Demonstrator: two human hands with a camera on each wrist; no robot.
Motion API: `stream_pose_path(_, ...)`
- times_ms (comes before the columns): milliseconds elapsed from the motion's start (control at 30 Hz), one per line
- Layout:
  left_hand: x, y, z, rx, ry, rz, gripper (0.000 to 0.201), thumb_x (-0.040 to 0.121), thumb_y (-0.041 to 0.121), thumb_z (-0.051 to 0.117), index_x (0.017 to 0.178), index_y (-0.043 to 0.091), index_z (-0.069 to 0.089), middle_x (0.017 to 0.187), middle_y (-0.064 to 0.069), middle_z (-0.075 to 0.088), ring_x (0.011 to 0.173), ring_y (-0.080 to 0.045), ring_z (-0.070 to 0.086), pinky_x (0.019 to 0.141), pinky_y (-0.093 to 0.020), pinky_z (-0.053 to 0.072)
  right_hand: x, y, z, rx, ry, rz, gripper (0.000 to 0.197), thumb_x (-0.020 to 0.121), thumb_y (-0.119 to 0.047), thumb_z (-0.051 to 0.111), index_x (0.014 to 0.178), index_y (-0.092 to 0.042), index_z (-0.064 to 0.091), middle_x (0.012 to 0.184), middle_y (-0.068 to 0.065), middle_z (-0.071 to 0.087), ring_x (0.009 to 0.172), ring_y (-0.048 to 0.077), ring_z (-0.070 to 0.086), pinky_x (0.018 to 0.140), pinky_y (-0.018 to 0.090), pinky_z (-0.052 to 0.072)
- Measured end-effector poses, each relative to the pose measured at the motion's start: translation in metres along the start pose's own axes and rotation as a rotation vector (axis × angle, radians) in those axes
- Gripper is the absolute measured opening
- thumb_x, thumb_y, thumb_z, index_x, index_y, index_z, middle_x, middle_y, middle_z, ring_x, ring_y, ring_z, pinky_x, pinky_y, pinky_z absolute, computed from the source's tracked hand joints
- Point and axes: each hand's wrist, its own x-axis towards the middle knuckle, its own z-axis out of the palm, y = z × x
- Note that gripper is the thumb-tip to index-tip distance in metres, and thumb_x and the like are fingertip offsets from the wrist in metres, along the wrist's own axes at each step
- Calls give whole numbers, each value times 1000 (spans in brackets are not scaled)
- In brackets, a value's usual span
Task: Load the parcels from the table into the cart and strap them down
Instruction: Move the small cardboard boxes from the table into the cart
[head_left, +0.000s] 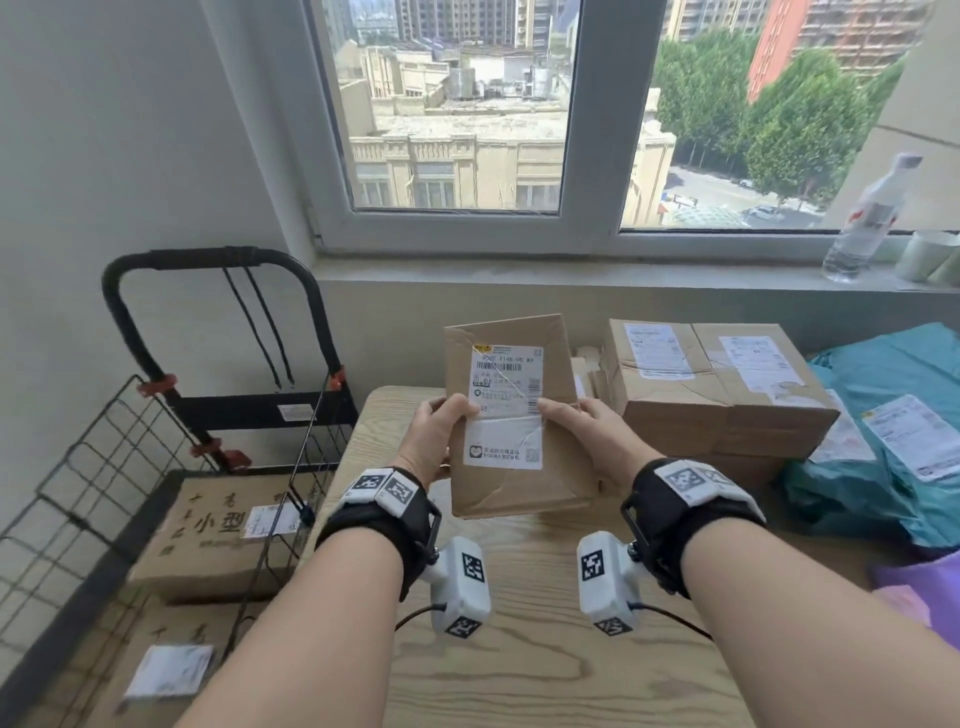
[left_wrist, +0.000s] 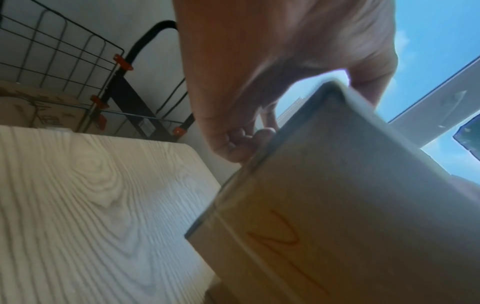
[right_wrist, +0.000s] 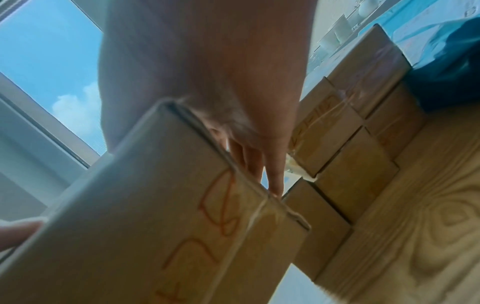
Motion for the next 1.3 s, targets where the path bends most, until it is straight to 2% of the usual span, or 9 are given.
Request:
stream_pose_path(167, -9, 1, -46, 19, -3, -13, 68, 61, 43, 57, 123, 17, 53, 93, -4, 65, 74, -19, 61, 57, -25, 48, 4, -7, 46, -53, -14, -15, 96, 53, -67, 74, 131, -17, 50, 115, 5, 68, 99, 23, 68, 78, 42, 58)
stream_pose_path(400, -10, -14, -138, 42, 15, -35, 73, 59, 49, 59, 125, 18, 54, 97, -7, 68, 77, -22, 64, 63, -29, 50, 3, -15, 138, -77, -75, 4, 66, 83, -47, 68, 137, -15, 44, 117, 4, 66, 100, 19, 67, 77, 39, 57)
stream_pose_path(533, -9, -24, -203, 52, 35, -50, 81, 56, 56, 60, 128, 19, 53, 107, -11, 69, 83, -24, 64, 68, -32, 50, -1, -22, 203, -96, -106, 7, 58, 86, -41, 65, 134, -14, 46, 114, 4, 67, 97, 17, 67, 71, 33, 55)
stream_pose_path(700, -5, -32, -288, 56, 118, -40, 60, 83, 49, 62, 132, 16, 47, 107, -8, 68, 91, -23, 66, 74, -34, 50, -6, -31, 287, -87, -157, 18, 48, 89, -36, 64, 129, -16, 48, 112, 4, 67, 98, 18, 66, 74, 33, 54)
stream_pose_path(867, -3, -43, -354, 70, 174, -60, 51, 91, 42, 59, 132, 13, 49, 108, -10, 68, 82, -18, 64, 63, -28, 46, -4, -28, 358, -114, -218, 46, 42, 88, -37, 63, 125, -19, 54, 110, 1, 70, 99, 18, 66, 82, 37, 54)
stream_pose_path(933, 0, -49, -374, 73, 197, -62, 51, 91, 41, 60, 132, 13, 50, 104, -8, 69, 81, -18, 65, 62, -27, 48, -3, -29, 378, -130, -249, 62, 37, 89, -37, 62, 122, -19, 55, 109, 2, 69, 98, 18, 67, 76, 35, 54)
stream_pose_path(1000, 4, -55, -389, 91, 203, -71, 52, 89, 45, 60, 131, 15, 52, 101, -5, 71, 85, -19, 68, 65, -27, 49, 0, -32, 392, -146, -275, 78, 33, 90, -37, 61, 118, -21, 56, 109, 1, 69, 97, 17, 67, 72, 32, 53)
stream_pose_path(1133, 10, -58, -406, 104, 232, -88, 51, 87, 49, 61, 128, 20, 54, 105, -3, 70, 93, -20, 66, 83, -35, 50, 18, -37, 413, -149, -279, 104, 30, 89, -38, 62, 113, -20, 60, 107, 2, 71, 98, 20, 68, 86, 40, 55)
stream_pose_path(1300, 15, -55, -418, 156, 275, -106, 49, 91, 45, 58, 132, 20, 49, 98, 1, 66, 80, -11, 63, 59, -25, 44, 40, -34, 433, -189, -310, 152, 40, 91, -42, 60, 120, -15, 59, 109, 4, 70, 99, 23, 67, 91, 44, 54)
